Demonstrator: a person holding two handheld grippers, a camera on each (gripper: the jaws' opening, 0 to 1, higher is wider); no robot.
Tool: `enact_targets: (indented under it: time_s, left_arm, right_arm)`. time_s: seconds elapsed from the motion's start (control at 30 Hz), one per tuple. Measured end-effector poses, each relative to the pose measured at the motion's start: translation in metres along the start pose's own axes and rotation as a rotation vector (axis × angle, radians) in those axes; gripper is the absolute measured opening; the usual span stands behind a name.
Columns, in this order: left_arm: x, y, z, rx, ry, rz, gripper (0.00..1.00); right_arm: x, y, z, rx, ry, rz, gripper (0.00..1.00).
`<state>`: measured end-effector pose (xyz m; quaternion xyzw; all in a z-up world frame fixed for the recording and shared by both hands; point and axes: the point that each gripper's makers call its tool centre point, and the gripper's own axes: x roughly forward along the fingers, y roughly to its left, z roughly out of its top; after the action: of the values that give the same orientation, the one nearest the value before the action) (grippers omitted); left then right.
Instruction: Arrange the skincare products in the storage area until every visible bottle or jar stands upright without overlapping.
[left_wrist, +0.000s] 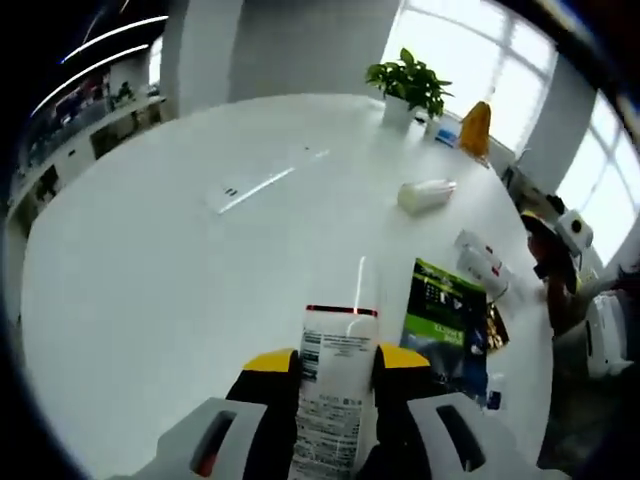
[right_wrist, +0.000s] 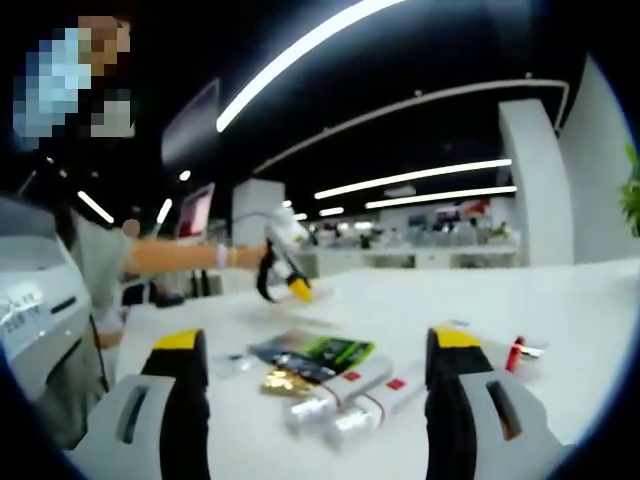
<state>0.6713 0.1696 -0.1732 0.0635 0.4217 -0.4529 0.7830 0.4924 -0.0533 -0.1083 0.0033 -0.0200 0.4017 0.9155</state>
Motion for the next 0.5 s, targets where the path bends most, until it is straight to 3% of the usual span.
enact_targets:
  time_s: [0.17,0.5]
  left_arm:
    - [-0.008,-0.007,0.012,0.001,-0.125,-0.014,0.28]
    - [-0.025,-0.013,0.029,0.027,-0.277,0.004,0.27]
  right_arm:
    - [0.001,0.002,0.001,-0.005,0.002,0.006,0.88]
    - [0.002,0.008,0.005,-0.014,-0.008,0.012,0.88]
